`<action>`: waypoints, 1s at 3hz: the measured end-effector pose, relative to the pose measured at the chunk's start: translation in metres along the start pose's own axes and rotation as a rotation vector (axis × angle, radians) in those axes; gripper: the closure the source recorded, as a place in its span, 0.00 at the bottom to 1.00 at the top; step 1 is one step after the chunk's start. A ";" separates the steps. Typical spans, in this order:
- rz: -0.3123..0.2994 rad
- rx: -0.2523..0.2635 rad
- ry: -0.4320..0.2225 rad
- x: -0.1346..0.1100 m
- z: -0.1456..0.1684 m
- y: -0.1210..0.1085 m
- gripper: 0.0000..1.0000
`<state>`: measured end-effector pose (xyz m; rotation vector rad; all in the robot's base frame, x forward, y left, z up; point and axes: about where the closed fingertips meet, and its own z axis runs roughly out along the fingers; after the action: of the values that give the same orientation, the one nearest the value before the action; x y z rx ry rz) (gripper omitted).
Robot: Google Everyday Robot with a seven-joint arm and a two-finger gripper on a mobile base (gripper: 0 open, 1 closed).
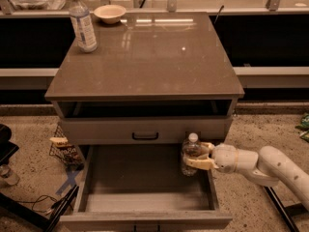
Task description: Place water bottle into middle drawer
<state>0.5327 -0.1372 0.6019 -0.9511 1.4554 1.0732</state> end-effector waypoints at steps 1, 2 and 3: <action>-0.004 -0.110 -0.005 0.032 0.029 0.004 1.00; 0.017 -0.169 -0.014 0.063 0.036 0.017 1.00; 0.031 -0.208 -0.006 0.093 0.038 0.031 1.00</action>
Offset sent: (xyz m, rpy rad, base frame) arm -0.0336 0.0403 -0.0968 0.0653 0.0408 0.2143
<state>0.5013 -0.0933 0.5119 -1.0726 1.3759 1.2670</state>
